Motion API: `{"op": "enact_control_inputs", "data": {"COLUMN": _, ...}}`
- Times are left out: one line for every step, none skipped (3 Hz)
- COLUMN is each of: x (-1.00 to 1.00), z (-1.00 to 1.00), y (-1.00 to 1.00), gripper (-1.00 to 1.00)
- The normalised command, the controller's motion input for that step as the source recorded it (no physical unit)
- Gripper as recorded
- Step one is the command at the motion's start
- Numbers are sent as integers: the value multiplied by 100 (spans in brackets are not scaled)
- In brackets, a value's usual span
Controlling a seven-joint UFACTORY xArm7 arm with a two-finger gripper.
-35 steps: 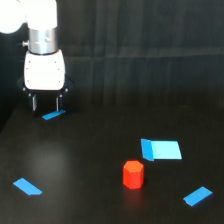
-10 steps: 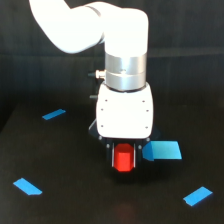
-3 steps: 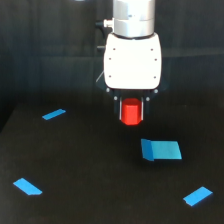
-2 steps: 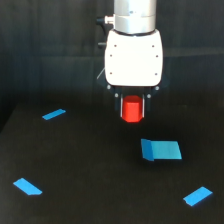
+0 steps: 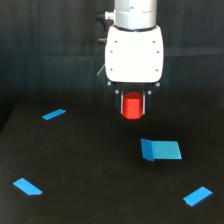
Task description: Pick up the red object from the table
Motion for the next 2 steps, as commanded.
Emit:
{"op": "enact_control_inputs", "data": {"x": 1, "z": 32, "y": 2, "gripper": -95}}
{"op": "enact_control_inputs", "data": {"x": 0, "z": 17, "y": -3, "gripper": -100}}
